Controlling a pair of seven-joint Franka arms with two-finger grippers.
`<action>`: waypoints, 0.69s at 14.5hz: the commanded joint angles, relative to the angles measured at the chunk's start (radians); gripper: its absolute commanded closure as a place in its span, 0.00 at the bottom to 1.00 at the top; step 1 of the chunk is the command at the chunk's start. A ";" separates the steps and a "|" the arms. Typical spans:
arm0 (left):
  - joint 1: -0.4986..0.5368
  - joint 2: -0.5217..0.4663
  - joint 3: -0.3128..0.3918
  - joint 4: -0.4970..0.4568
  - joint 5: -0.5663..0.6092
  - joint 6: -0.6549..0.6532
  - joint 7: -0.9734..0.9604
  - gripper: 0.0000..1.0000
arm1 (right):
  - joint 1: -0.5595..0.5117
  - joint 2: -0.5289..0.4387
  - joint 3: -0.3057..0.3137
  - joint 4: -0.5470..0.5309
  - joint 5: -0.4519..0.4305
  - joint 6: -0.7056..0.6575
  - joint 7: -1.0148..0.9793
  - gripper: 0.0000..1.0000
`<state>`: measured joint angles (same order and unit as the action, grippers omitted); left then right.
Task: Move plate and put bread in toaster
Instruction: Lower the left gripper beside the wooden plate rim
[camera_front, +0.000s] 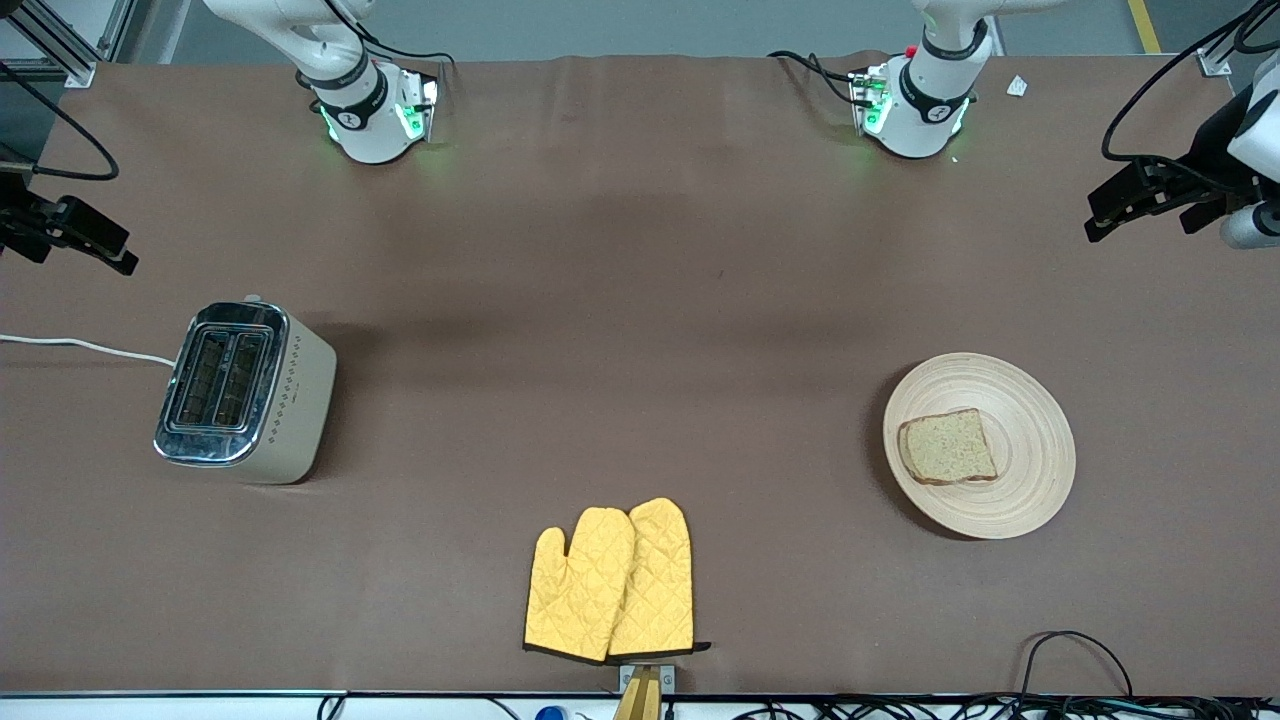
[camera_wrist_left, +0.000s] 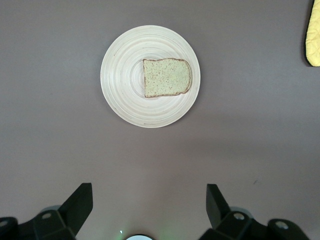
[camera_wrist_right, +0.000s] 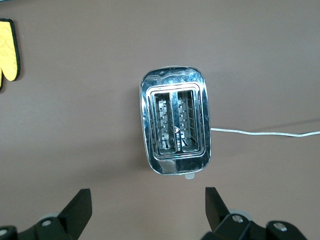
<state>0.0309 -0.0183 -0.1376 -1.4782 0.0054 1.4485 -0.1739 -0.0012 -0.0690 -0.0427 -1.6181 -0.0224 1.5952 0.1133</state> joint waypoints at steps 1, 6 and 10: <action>0.003 0.003 0.001 0.022 0.005 -0.019 0.016 0.00 | 0.003 -0.011 0.003 -0.008 -0.005 0.008 0.014 0.00; 0.024 0.079 0.001 0.065 0.002 -0.017 0.020 0.00 | 0.003 -0.011 0.003 -0.008 -0.005 0.008 0.016 0.00; 0.104 0.208 0.000 0.059 -0.045 0.035 0.074 0.00 | 0.004 -0.009 0.003 -0.008 -0.004 0.012 0.016 0.00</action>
<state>0.1054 0.0984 -0.1353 -1.4645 -0.0049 1.4666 -0.1268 -0.0009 -0.0690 -0.0424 -1.6181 -0.0224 1.5985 0.1133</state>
